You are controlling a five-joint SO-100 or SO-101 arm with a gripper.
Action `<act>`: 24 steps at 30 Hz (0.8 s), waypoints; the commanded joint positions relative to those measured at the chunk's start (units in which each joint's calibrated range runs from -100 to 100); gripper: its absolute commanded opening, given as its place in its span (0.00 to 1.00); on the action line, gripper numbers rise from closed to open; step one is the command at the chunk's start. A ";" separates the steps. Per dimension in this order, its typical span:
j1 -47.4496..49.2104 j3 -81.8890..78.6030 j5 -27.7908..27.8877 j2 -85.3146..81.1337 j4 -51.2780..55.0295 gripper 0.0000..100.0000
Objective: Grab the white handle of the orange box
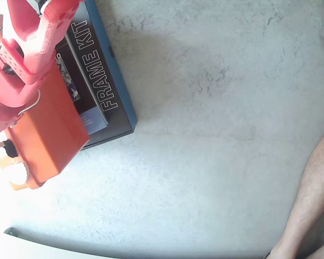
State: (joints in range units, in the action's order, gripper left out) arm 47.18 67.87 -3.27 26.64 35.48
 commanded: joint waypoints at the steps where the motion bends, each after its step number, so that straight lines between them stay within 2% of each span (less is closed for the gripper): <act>1: -0.65 -4.11 0.37 -0.20 8.09 0.02; 6: -2.05 -4.11 0.37 -5.51 21.79 0.02; 12: -2.74 -4.29 0.32 -12.09 28.05 0.02; 17: -6.85 -4.73 0.58 -19.18 39.14 0.02; 24: -10.10 -5.08 1.88 -25.17 39.14 0.02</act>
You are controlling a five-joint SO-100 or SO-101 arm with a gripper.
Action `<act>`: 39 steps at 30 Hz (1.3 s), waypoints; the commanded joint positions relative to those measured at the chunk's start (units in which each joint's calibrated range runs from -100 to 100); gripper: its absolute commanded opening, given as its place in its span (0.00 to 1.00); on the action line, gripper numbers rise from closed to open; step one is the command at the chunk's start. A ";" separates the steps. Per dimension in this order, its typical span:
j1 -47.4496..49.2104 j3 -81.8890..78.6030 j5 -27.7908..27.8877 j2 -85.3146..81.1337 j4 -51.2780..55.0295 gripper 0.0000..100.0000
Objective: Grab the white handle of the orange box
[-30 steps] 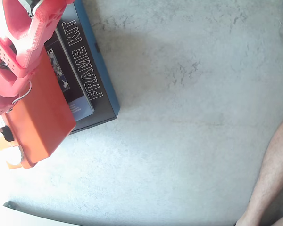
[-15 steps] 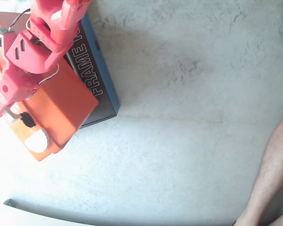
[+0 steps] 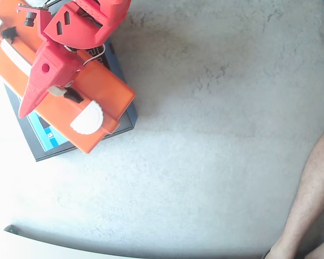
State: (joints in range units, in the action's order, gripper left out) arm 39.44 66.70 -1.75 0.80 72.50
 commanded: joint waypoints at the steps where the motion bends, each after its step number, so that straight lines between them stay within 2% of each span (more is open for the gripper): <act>1: -2.28 -3.91 0.42 0.59 3.31 0.02; 5: -1.43 -2.50 0.68 0.93 4.24 0.02; 13: -0.81 -10.29 0.84 2.20 -2.61 0.02; 17: -1.04 -28.64 0.42 -2.02 -14.46 0.02; 20: -1.43 -47.33 0.42 -10.29 -24.53 0.02; 26: -4.61 -82.51 0.42 -29.35 -38.15 0.02; 32: -6.85 -105.38 -1.93 -43.44 -45.34 0.02; 39: -7.16 -118.40 -2.19 -48.16 -44.92 0.02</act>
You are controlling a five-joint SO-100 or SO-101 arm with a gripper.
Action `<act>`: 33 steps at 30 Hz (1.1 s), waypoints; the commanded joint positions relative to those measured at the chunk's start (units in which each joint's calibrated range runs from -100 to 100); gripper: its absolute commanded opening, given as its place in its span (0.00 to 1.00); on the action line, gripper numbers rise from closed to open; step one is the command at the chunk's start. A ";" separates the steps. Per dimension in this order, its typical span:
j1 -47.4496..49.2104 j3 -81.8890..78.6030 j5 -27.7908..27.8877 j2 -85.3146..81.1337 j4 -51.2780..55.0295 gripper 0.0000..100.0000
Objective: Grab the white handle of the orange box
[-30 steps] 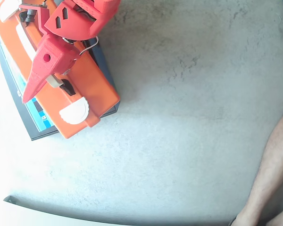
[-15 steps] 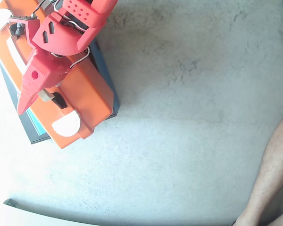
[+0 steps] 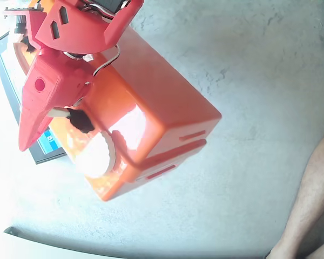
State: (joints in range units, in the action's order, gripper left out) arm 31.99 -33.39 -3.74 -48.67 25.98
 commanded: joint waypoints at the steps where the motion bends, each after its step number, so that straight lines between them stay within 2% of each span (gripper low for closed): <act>1: 0.36 -20.08 -0.21 1.22 1.60 0.02; 7: 0.44 -29.83 -0.26 -2.32 1.69 0.02; 13: -0.49 -44.99 -0.42 -14.30 1.69 0.02; 17: -5.61 -53.31 -3.39 -22.40 1.69 0.02; 26: -15.91 -59.34 -2.71 -25.77 4.90 0.02; 29: -19.17 -60.49 -0.15 -25.77 4.90 0.02; 33: -21.41 -62.62 0.58 -25.69 4.40 0.02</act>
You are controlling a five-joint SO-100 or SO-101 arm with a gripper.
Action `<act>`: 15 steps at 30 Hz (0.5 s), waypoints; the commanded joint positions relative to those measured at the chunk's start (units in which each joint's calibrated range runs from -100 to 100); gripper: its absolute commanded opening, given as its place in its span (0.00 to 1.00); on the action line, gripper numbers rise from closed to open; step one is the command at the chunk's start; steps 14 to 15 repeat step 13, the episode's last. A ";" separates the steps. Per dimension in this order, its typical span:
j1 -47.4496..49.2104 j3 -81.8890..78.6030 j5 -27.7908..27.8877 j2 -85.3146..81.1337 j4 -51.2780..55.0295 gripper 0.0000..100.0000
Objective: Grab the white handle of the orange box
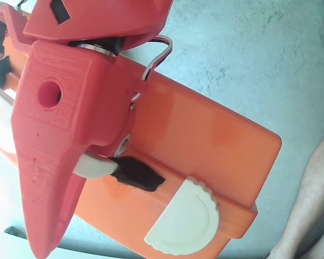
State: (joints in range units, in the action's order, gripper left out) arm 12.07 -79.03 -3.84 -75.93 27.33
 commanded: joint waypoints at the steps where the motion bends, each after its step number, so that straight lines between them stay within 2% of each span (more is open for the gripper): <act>1: -1.65 -17.25 0.73 1.58 3.04 0.02; 15: -1.34 -16.45 0.79 1.58 3.04 0.02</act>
